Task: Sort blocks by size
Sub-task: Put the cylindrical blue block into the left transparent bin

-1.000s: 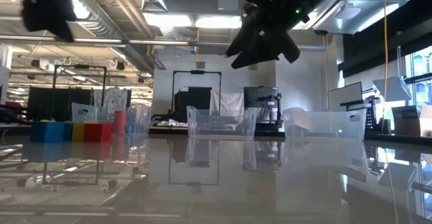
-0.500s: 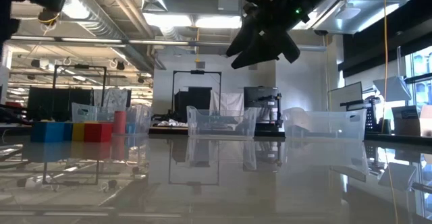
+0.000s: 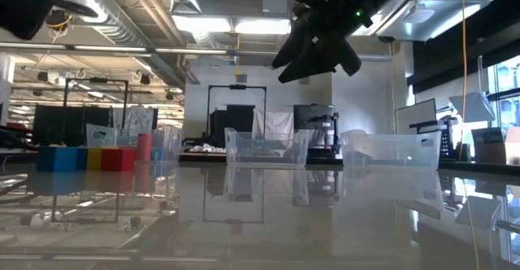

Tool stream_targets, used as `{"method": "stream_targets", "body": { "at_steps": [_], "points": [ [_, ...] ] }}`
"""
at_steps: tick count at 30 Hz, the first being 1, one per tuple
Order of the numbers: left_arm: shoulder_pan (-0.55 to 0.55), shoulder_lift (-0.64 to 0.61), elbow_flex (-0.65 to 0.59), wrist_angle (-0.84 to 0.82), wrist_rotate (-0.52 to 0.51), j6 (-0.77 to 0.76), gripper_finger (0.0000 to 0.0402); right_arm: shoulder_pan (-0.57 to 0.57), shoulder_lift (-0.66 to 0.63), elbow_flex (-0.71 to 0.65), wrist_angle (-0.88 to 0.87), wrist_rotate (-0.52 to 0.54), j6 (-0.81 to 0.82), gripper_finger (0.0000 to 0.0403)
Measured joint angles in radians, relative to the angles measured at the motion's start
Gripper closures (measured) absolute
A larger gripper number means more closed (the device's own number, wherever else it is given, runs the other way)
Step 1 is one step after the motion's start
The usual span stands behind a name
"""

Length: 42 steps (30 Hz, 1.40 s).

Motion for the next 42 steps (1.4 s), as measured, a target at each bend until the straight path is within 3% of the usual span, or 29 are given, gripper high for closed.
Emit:
{"method": "stream_targets", "body": {
  "at_steps": [11,27,33,42],
  "points": [
    [-0.073,0.085,0.000,0.019,0.171,-0.153,0.0194,0.000,0.000,0.000,0.000,0.000,0.000,0.0152],
    [-0.144,0.094,-0.029,0.023,0.178,-0.321,0.0194,0.000,0.000,0.000,0.000,-0.001,0.000,0.0152],
    [-0.147,0.098,-0.096,0.122,0.178,-0.320,0.0194,0.000,0.000,0.000,0.000,-0.001,0.000,0.0152],
    [-0.147,0.098,-0.137,0.130,0.174,-0.275,0.0196,0.000,0.000,0.000,0.000,-0.001,0.001,0.0152]
  ]
}}
